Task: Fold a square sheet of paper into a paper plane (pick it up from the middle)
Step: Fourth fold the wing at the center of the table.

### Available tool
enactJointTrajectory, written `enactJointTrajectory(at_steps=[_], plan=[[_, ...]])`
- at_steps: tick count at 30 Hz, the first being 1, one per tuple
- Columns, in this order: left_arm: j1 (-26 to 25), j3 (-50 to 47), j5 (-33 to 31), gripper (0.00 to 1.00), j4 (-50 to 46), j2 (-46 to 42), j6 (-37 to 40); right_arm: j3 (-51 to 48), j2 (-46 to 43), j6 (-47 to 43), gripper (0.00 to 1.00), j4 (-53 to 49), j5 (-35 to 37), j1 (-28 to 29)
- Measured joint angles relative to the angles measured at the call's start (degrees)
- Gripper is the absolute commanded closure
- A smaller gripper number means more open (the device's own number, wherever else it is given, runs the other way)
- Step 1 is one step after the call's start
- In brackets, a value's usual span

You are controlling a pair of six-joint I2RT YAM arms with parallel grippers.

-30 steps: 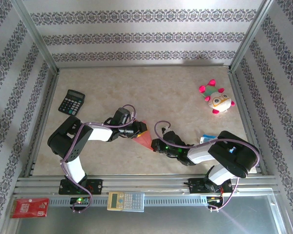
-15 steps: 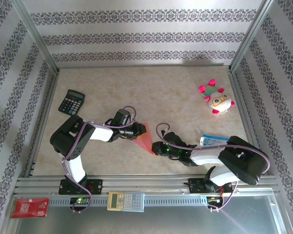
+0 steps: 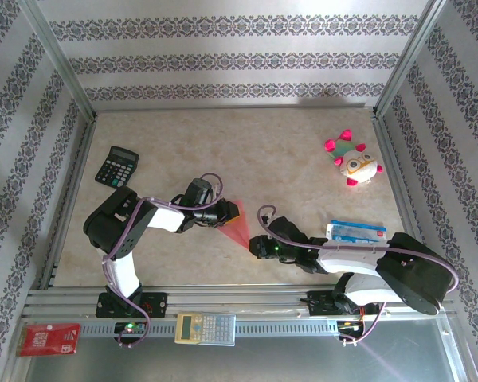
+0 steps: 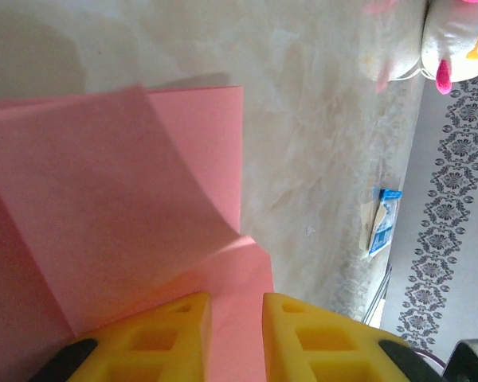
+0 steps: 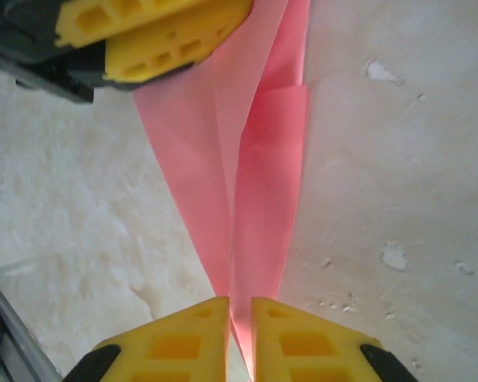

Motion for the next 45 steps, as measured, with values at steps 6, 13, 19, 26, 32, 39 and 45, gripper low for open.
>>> enactJointTrajectory(at_steps=[6,13,19,26,32,39,45], plan=[[0.02,-0.26,0.07,0.75,0.66,0.04,0.04,2.67,-0.87,-2.36,0.85,-3.48,0.76,1.29],[0.07,-0.26,0.31,0.75,0.72,0.11,0.74,5.11,-4.81,-5.09,0.79,-9.9,4.94,2.14],[0.39,-0.9,1.16,0.75,2.4,0.37,0.81,8.61,-2.75,-8.13,0.86,-11.47,3.48,2.25],[0.39,-1.11,1.18,0.75,2.91,0.42,0.83,12.09,3.02,-10.19,0.9,-12.13,0.11,2.86],[0.5,-1.22,1.38,0.75,3.08,0.42,1.01,12.28,6.14,-10.1,0.92,-12.46,-1.42,1.44],[0.74,-1.27,1.81,0.75,3.21,0.48,1.03,11.98,6.43,-9.84,0.93,-12.11,-2.34,-0.31],[0.74,-1.27,1.81,0.75,3.21,0.48,1.03,11.19,6.47,-9.75,0.94,-12.09,-3.02,-1.05]])
